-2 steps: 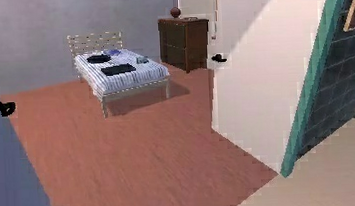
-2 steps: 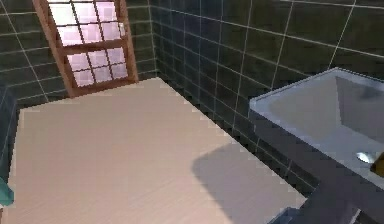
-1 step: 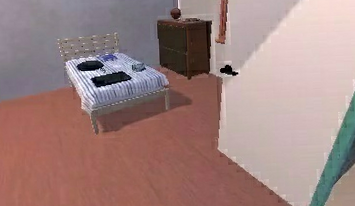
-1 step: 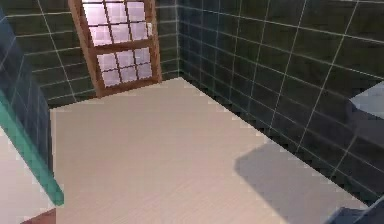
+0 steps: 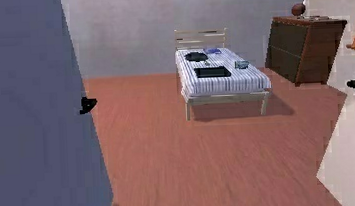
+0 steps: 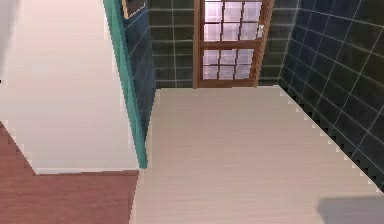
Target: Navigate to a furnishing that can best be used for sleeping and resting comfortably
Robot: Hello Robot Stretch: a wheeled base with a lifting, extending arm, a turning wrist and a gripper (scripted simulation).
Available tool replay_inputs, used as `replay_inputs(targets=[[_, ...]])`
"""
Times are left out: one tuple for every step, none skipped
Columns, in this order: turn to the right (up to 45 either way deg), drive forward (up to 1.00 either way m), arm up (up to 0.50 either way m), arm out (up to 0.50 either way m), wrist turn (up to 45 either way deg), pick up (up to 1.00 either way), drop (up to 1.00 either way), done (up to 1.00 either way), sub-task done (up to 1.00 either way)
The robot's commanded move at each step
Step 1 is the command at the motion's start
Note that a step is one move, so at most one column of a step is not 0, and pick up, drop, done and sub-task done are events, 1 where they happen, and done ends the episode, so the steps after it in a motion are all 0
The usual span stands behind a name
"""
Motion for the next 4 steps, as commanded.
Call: replay_inputs(targets=[[-3.0, 0.0, 0.0, 0.0, 0.0, 0.0, 0.0, 0.0, 0.0], [0.0, 1.0, 0.0, 0.0, 0.0, 0.0, 0.0, 0.0, 0.0], [0.0, 0.5, 0.0, 0.0, 0.0, 0.0, 0.0, 0.0, 0.0], [-36.0, 0.0, 0.0, 0.0, 0.0, 0.0, 0.0, 0.0, 0.0]])
